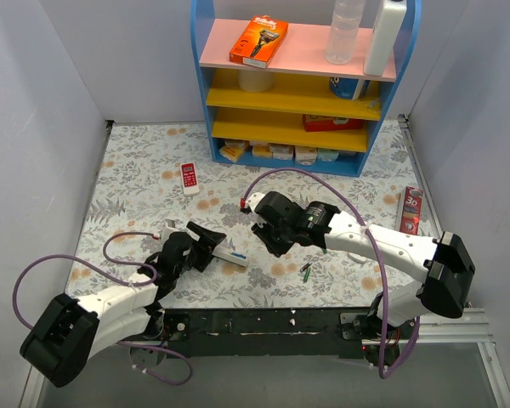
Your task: Load the batteries into the remote control
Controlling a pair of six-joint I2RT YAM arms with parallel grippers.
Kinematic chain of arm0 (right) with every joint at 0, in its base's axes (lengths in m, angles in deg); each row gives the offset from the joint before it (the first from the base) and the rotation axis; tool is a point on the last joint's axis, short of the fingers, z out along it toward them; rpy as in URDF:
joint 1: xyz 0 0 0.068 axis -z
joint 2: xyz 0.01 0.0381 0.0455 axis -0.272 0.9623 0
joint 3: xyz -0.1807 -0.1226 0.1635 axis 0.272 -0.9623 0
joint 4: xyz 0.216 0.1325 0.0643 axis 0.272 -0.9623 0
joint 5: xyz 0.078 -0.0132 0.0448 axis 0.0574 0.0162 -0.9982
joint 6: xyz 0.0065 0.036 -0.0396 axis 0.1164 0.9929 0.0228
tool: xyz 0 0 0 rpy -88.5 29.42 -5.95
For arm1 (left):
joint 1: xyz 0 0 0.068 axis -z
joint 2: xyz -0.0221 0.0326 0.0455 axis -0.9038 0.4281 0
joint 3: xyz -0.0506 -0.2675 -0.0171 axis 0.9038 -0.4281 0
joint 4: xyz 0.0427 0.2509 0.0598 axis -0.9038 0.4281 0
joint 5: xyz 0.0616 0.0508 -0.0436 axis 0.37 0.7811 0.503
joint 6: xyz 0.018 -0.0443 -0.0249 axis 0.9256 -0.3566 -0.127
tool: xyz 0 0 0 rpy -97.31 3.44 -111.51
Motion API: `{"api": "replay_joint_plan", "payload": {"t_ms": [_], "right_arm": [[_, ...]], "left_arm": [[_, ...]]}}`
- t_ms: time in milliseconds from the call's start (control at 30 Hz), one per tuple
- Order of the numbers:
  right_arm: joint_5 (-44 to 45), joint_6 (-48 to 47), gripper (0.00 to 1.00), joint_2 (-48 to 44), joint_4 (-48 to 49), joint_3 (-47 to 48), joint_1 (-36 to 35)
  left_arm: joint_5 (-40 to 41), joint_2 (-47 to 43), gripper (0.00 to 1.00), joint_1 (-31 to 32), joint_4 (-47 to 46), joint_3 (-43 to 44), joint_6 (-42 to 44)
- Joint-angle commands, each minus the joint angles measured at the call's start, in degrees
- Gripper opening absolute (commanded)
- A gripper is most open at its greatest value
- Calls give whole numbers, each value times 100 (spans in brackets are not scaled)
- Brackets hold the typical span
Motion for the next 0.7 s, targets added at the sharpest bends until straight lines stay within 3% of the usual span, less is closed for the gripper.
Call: {"api": "replay_joint_plan", "payload": {"t_ms": [0, 233, 300, 333, 433, 667], "right_arm": [[-61, 73, 17, -212, 187, -33, 23], [-122, 73, 17, -203, 248, -60, 23], [-157, 82, 17, -203, 283, -77, 23], [-183, 82, 17, -203, 292, -86, 23], [-201, 91, 17, -195, 354, -148, 23], [-227, 91, 17, -203, 398, -288, 24]], "left_arm": [[-182, -138, 76, 8, 1834, -693, -1519], [-437, -745, 73, 16, 2282, -851, -1704], [-516, -869, 65, 16, 2309, -877, -1731], [-533, -974, 55, 8, 2309, -1008, -1827], [-577, -1132, 39, 8, 2300, -1132, -1907], [-648, -1318, 37, 16, 2362, -1106, -1907]]}}
